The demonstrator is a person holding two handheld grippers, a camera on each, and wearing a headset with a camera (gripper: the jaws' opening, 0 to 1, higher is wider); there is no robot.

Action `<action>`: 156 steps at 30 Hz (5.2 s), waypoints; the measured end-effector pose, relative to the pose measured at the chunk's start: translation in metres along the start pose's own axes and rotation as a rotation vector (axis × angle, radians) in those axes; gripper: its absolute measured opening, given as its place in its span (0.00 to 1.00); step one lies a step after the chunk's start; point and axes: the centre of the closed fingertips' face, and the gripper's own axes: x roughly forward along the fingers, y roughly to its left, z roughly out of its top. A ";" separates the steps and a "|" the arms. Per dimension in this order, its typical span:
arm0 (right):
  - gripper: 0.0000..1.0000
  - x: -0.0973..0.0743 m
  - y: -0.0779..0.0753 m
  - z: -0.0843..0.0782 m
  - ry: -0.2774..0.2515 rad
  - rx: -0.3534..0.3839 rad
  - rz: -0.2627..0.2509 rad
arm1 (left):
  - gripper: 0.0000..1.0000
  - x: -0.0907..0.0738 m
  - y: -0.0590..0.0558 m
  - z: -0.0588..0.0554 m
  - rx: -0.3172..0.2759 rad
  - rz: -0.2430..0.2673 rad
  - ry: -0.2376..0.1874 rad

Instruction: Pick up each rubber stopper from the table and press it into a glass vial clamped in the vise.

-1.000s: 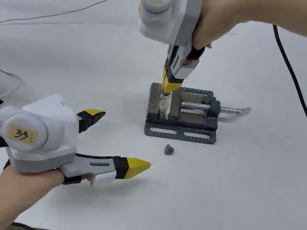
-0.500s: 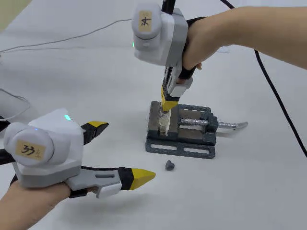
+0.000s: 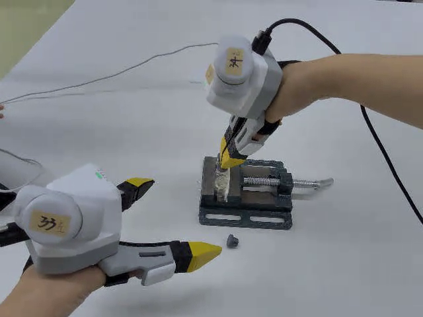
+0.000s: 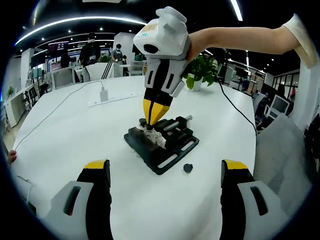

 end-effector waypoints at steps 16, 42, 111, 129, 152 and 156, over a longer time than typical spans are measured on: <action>0.00 0.001 -0.003 0.003 -0.074 0.012 -0.051 | 0.91 -0.004 -0.006 0.001 0.010 -0.004 -0.001; 0.26 0.002 0.073 0.001 -0.151 -0.012 -0.027 | 0.91 -0.008 -0.015 -0.004 0.016 -0.023 -0.007; 0.08 0.063 0.090 -0.014 -0.054 0.344 0.051 | 0.88 -0.022 -0.016 -0.021 -0.042 0.007 -0.018; 0.07 -0.069 0.052 0.032 -0.736 0.626 -0.204 | 0.67 0.002 -0.043 0.050 -0.017 -0.069 -0.160; 0.07 -0.124 0.066 0.008 -1.085 0.765 -0.339 | 0.10 0.023 -0.080 0.119 0.050 -0.159 -0.323; 0.06 -0.127 0.069 0.004 -1.111 0.775 -0.340 | 0.07 0.023 -0.084 0.121 0.056 -0.174 -0.327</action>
